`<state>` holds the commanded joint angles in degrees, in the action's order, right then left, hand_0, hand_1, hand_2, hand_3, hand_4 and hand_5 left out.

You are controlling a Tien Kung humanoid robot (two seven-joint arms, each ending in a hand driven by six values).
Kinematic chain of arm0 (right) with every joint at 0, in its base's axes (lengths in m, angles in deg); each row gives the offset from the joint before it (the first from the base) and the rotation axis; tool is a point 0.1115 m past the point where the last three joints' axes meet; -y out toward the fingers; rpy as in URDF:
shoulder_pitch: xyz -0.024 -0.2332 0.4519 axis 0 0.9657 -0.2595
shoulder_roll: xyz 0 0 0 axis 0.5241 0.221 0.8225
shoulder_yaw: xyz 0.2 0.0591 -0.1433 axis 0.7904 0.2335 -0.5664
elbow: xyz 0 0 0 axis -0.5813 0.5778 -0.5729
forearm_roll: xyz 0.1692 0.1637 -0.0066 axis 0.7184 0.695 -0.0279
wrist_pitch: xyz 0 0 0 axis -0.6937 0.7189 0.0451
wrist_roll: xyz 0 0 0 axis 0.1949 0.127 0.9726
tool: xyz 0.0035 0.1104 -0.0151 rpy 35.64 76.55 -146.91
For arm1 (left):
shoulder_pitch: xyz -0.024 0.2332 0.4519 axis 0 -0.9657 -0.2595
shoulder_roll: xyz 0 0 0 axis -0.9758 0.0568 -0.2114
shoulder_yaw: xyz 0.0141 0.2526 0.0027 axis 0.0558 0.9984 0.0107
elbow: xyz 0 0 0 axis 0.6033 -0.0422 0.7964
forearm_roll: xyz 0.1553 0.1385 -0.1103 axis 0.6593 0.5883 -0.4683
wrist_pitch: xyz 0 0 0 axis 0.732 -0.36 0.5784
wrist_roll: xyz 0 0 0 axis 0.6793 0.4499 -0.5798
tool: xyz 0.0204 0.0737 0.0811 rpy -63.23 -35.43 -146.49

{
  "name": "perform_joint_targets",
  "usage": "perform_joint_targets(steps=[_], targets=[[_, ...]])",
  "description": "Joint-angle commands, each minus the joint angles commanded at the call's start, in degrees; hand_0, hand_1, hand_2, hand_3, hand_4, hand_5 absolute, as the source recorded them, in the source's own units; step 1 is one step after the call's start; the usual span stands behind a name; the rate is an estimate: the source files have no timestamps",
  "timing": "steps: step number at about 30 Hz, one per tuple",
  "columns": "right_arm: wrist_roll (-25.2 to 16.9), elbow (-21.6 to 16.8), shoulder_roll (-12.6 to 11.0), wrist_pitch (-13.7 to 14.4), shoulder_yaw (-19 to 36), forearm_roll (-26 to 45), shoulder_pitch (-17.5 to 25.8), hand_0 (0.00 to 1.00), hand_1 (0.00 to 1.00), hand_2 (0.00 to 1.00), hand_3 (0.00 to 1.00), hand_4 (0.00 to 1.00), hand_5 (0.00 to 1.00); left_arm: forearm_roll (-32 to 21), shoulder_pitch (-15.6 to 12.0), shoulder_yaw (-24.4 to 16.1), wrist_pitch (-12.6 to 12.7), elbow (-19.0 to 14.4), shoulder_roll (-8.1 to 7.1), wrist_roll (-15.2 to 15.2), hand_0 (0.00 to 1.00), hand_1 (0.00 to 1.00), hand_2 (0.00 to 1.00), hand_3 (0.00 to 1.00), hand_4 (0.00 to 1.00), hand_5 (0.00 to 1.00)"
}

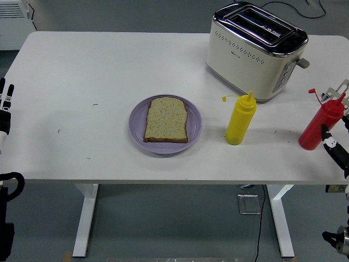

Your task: Pick up the cup,pour liquid into bread,place the cup on the desk

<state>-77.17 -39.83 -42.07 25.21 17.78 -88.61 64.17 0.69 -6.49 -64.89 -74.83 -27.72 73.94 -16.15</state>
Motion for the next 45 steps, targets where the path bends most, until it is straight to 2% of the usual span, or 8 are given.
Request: perform_joint_targets(steps=[5, 17, 18, 19, 24, 25, 28, 45], targets=[[-1.1, -5.0, -0.2, -0.6, 4.3, 1.8, 3.4, 0.965, 0.890, 0.992, 0.998, 0.810, 0.214, 0.0, 0.1, -0.1, 0.0, 0.0, -0.10, 0.0, 0.785, 0.736, 0.736, 0.693, 0.510, 0.998], [4.2, -13.0, 0.7, -15.7, 17.7, 16.5, 4.2, 0.881, 0.842, 0.924, 0.954, 0.826, 0.290, 0.0, 0.1, 0.0, 0.0, 0.0, -0.05, 0.0, 0.785, 0.736, 0.736, 0.693, 0.512, 0.998], [4.8, -13.0, 1.0, -17.5, 18.8, 18.8, 3.7, 0.881, 0.842, 0.924, 0.954, 0.826, 0.290, 0.0, 0.1, 0.0, 0.1, 0.0, -0.05, 0.0, 0.785, 0.736, 0.736, 0.693, 0.512, 0.998], [4.9, -12.9, 1.1, -18.5, 19.2, 20.7, 3.6, 0.880, 0.834, 0.910, 0.954, 0.829, 0.427, 0.0, 0.1, 0.0, 0.1, 0.0, -0.04, 0.0, 0.784, 0.736, 0.736, 0.693, 0.513, 0.998], [6.0, -11.0, 2.1, -24.0, 21.8, 30.5, 1.9, 0.880, 0.834, 0.910, 0.954, 0.829, 0.427, 0.0, 0.1, 0.2, 0.1, 0.0, 0.01, 0.0, 0.784, 0.736, 0.736, 0.693, 0.513, 0.998], [6.1, -10.6, 2.2, -24.6, 22.1, 32.3, 1.6, 0.853, 0.798, 0.859, 0.886, 0.804, 0.560, 0.0, 0.1, 0.3, 0.0, 0.0, 0.01, 0.0, 0.784, 0.736, 0.736, 0.692, 0.511, 0.998], [6.9, -9.1, 2.8, -26.6, 23.6, 36.7, 1.2, 0.853, 0.798, 0.859, 0.886, 0.804, 0.560, 0.0, 0.0, 0.3, 0.1, 0.0, 0.00, 0.0, 0.784, 0.736, 0.736, 0.692, 0.511, 0.998], [10.3, -3.5, 4.5, -29.5, 26.2, 43.6, -0.9, 0.766, 0.693, 0.727, 0.748, 0.741, 0.600, 0.2, -0.5, 0.7, 0.0, 0.1, -0.01, 0.0, 0.785, 0.736, 0.736, 0.693, 0.510, 0.998]])
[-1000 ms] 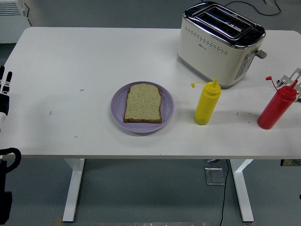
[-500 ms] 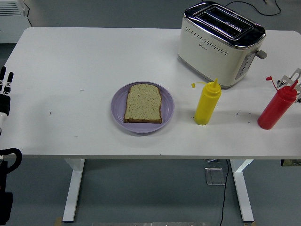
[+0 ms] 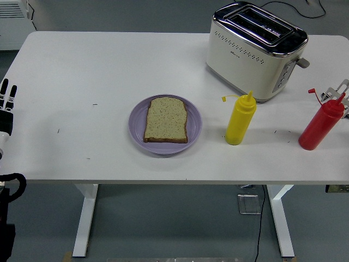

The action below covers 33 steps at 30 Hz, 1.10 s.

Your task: Pick up the cup,pour liquid into bread,place the cup on the desk

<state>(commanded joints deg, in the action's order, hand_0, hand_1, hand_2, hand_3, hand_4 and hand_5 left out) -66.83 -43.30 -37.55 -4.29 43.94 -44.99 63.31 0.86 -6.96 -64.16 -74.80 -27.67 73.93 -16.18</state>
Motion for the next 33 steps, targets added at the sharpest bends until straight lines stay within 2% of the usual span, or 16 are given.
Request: perform_joint_targets(steps=[12, 21, 22, 33], targets=[[-0.1, 0.8, 0.2, -0.5, 0.1, 0.8, -0.2, 0.754, 0.680, 0.713, 0.734, 0.713, 0.603, 0.0, -0.2, 0.2, 0.0, 0.0, -0.05, 0.0, 0.785, 0.736, 0.736, 0.692, 0.511, 0.998], [-0.5, 1.0, 0.8, 0.2, 0.1, 0.8, -1.4, 0.752, 0.680, 0.712, 0.742, 0.685, 0.581, -0.1, 0.0, -0.1, 0.0, 0.0, 0.01, 0.0, 0.785, 0.736, 0.736, 0.693, 0.510, 0.998], [-0.6, 1.0, 0.8, 0.3, 0.1, 0.8, -1.6, 0.753, 0.681, 0.714, 0.792, 0.679, 0.580, -0.1, 0.0, -0.1, 0.0, 0.0, 0.01, 0.0, 0.785, 0.736, 0.736, 0.693, 0.510, 0.998], [-0.4, 1.0, 1.1, 0.2, 0.5, 0.9, -2.2, 0.755, 0.682, 0.718, 0.796, 0.677, 0.578, -0.1, 0.4, -0.2, 0.0, -0.1, -0.11, 0.0, 0.785, 0.736, 0.736, 0.693, 0.511, 0.998]])
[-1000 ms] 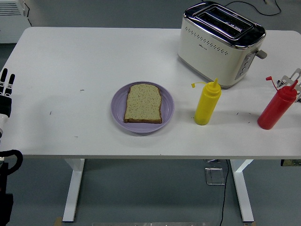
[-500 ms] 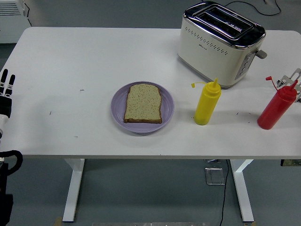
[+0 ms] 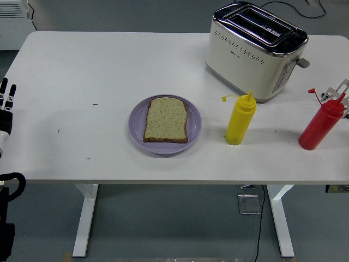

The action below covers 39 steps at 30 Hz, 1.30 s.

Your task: Pick up the cup,pour liquid into bread,place the cup on the desk

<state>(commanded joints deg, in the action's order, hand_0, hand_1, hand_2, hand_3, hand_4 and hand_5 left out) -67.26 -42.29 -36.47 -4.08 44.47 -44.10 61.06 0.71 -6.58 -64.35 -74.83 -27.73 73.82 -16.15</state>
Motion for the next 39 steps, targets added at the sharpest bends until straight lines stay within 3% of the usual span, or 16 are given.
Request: perform_joint_targets(steps=[39], targets=[[1.0, 0.6, 0.5, 0.8, 1.0, -0.1, 1.0, 0.753, 0.686, 0.724, 0.778, 0.660, 0.582, 0.3, -0.7, 2.2, -0.1, 0.3, 0.34, 0.0, 0.785, 0.736, 0.737, 0.694, 0.510, 0.998]])
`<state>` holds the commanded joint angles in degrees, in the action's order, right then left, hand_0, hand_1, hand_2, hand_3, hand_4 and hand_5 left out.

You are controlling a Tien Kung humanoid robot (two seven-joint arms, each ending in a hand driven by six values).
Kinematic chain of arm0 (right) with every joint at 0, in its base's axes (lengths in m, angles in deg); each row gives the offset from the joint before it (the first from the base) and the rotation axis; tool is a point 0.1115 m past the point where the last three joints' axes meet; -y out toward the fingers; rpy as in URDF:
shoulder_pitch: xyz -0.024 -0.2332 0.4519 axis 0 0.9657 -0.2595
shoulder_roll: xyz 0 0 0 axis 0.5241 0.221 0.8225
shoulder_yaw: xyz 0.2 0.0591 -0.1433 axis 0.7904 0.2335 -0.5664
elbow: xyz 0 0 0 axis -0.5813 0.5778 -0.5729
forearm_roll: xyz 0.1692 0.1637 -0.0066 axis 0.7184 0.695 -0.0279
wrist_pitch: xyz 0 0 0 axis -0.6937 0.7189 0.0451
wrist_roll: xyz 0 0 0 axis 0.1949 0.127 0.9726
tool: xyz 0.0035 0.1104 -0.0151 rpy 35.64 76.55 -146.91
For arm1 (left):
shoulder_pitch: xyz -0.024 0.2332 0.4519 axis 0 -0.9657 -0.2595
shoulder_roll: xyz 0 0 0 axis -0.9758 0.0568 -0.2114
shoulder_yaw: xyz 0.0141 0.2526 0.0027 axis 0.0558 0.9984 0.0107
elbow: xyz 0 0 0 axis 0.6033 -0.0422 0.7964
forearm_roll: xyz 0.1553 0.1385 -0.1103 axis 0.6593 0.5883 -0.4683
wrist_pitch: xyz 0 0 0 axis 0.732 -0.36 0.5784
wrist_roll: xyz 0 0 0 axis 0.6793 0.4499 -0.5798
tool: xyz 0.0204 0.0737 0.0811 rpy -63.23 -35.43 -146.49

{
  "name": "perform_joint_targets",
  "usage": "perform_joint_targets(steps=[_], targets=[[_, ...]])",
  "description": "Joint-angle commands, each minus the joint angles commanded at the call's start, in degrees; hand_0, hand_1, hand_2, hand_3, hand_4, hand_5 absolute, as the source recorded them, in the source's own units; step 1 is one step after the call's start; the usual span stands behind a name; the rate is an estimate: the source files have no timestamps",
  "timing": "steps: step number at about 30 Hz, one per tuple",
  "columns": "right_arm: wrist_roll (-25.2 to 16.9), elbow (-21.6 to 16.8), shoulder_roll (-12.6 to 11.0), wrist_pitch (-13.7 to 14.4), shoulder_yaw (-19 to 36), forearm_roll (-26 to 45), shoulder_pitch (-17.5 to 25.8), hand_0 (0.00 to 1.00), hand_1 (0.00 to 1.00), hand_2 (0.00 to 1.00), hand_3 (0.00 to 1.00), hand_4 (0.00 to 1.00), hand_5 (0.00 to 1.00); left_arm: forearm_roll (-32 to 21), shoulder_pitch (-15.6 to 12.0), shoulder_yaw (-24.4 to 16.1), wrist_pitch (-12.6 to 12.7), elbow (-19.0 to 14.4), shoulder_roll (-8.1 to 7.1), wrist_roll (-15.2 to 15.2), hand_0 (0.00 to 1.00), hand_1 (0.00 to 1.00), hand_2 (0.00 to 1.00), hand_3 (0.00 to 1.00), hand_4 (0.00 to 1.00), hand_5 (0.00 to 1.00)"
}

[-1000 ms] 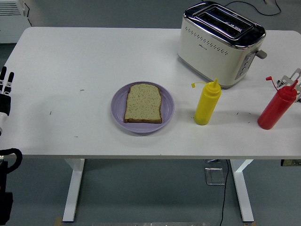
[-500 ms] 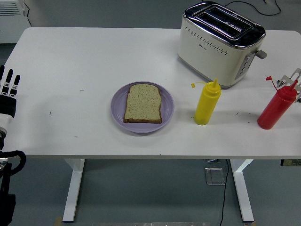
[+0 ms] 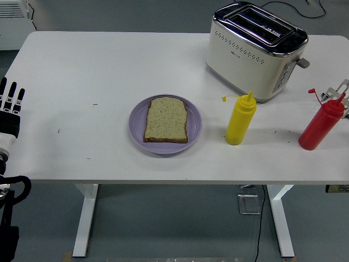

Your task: Pick up the cup,pour liquid into bread,place the cup on the desk

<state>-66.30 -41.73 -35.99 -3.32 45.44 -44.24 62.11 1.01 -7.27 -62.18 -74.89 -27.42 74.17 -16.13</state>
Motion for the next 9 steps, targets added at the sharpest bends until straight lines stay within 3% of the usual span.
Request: perform_joint_targets(steps=[9], targets=[[0.1, 0.1, 0.0, 0.0, 0.1, 0.2, -0.1, 0.754, 0.686, 0.725, 0.776, 0.653, 0.577, -0.1, 0.2, 0.1, 0.0, 0.0, -0.15, 0.0, 0.785, 0.736, 0.736, 0.694, 0.510, 0.998]])
